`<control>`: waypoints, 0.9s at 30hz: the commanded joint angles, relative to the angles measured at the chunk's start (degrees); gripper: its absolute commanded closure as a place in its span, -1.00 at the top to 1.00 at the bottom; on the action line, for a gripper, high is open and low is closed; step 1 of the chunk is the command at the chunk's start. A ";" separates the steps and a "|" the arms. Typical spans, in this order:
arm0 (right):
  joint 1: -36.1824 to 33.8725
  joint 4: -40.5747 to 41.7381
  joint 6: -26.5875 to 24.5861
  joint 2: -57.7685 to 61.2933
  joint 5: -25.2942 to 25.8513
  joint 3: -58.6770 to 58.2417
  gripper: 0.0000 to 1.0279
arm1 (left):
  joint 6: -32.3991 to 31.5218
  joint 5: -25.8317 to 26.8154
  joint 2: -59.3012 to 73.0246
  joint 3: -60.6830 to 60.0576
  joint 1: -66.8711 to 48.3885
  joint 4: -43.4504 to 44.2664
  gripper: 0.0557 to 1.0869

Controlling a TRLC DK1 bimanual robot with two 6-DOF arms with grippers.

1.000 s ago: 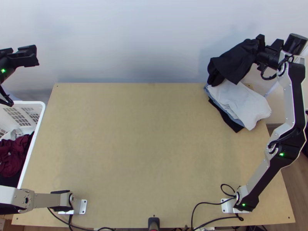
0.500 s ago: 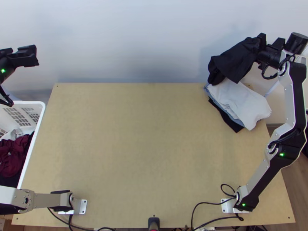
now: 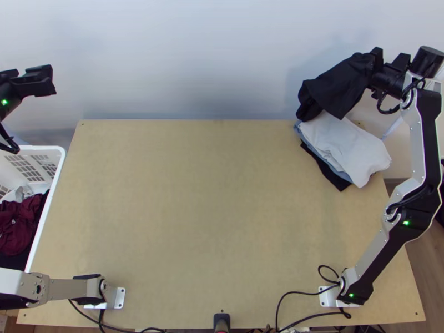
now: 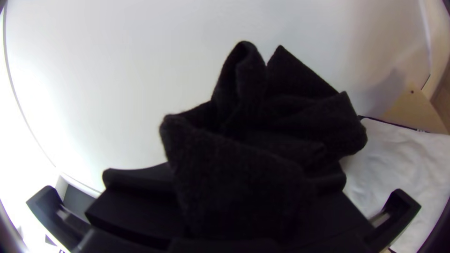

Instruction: Fold the t-shirt

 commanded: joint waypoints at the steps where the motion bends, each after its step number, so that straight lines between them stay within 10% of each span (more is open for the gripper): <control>1: 0.27 -0.39 -1.85 1.15 -0.51 -2.13 -0.95 | -0.22 -0.34 -0.94 -0.58 0.41 0.89 0.92; 27: -3.77 -10.67 -23.99 -6.85 12.94 -22.08 -0.95 | -1.01 -0.25 -1.46 -3.74 0.32 1.16 0.92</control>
